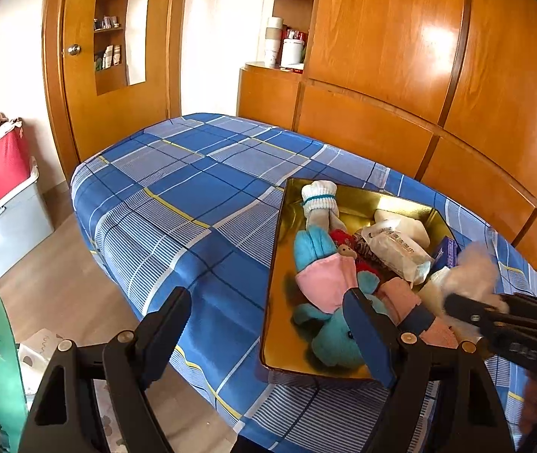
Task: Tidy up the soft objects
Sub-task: 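Carry the clear plastic bag into the tray with the right tool and release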
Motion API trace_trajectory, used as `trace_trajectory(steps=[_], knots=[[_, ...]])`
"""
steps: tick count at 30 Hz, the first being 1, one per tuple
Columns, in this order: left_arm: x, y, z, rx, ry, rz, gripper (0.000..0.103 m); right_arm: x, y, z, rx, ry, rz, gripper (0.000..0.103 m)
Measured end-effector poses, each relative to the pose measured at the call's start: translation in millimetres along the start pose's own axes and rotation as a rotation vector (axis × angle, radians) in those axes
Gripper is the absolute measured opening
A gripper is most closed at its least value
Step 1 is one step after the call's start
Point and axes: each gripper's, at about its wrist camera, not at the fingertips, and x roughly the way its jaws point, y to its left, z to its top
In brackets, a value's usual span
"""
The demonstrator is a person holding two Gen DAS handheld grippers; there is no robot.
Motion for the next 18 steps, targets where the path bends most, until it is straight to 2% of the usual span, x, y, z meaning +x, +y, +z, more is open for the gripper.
trace_trajectory(steps=[10,16,18], knots=[[8.4,1.6,-4.2,0.001,0.022,-0.003,0.083,40.5,7.6,-6.8,0.049,0.101,0.044,0.038],[11.7,-2.5,-7.0,0.012,0.036,-0.013,0.083,35.8,13.8,-9.4,0.024,0.085,0.084,0.047],[12.3,-3.4,-7.3,0.013,0.038,-0.015,0.083,32.9,12.9,-9.6,0.024,0.081,0.089,0.056]])
